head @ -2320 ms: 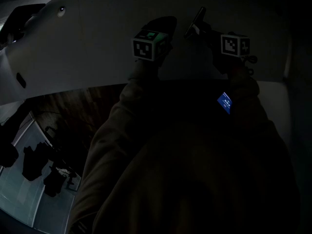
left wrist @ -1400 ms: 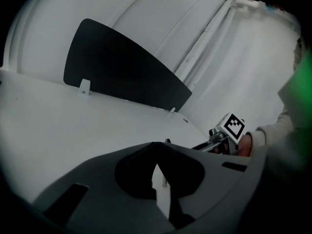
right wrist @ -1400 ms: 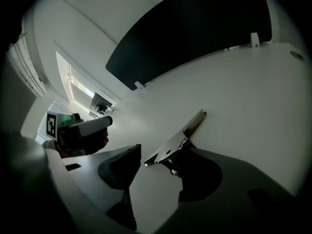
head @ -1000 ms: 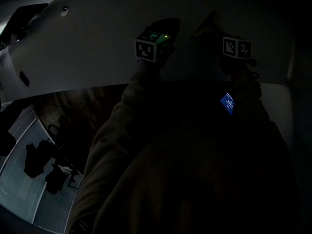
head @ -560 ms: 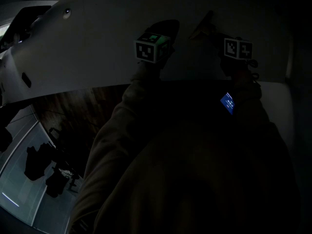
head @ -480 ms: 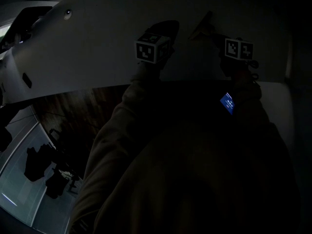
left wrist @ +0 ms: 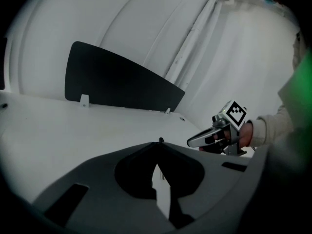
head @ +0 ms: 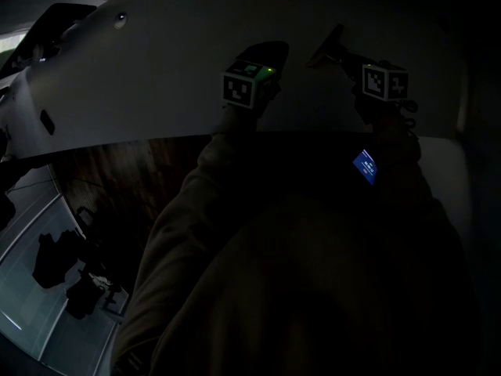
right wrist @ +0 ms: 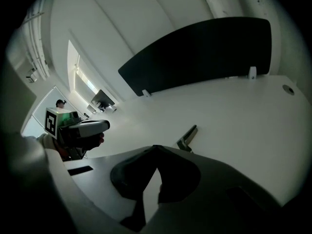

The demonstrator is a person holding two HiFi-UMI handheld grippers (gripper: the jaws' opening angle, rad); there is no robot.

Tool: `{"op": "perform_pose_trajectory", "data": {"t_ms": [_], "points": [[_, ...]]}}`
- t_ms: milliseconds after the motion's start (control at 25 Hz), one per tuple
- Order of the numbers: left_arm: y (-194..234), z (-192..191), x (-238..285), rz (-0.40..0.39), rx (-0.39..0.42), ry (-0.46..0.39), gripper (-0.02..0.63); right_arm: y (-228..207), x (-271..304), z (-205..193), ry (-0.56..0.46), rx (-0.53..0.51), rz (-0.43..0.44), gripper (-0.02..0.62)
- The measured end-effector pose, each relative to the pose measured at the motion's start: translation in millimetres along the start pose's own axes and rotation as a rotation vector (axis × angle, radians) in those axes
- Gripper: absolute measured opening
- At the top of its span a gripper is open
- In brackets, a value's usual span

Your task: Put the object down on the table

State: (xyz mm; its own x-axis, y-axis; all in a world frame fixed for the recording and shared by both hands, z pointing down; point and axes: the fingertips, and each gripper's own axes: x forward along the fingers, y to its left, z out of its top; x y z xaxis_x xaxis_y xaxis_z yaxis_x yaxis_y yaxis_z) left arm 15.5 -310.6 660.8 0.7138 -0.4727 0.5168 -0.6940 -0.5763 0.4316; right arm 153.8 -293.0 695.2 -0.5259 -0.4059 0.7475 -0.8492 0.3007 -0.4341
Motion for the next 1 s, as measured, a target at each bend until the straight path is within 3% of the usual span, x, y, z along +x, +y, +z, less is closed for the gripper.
{"op": "perform_pose_trajectory", "data": {"t_ms": [200, 640, 840, 1000], "points": [[4.2, 8.0, -18.4, 0.048, -0.003, 0.013, -0.006, 13.2, -15.2, 26.8, -0.048, -0.074, 0.014, 0.018], [8.9, 88.9, -71.8, 0.124, 0.105, -0.153, -0.006, 42.9, -60.1, 101.3, -0.190, -0.189, 0.034, 0.018], [12.5, 127.8, -104.9, 0.148, 0.148, -0.190, -0.006, 80.5, -86.0, 143.3, -0.274, -0.248, 0.059, 0.018], [12.5, 163.7, -131.9, 0.181, 0.173, -0.246, -0.006, 116.6, -101.2, 168.2, -0.319, -0.353, 0.122, 0.018]]}}
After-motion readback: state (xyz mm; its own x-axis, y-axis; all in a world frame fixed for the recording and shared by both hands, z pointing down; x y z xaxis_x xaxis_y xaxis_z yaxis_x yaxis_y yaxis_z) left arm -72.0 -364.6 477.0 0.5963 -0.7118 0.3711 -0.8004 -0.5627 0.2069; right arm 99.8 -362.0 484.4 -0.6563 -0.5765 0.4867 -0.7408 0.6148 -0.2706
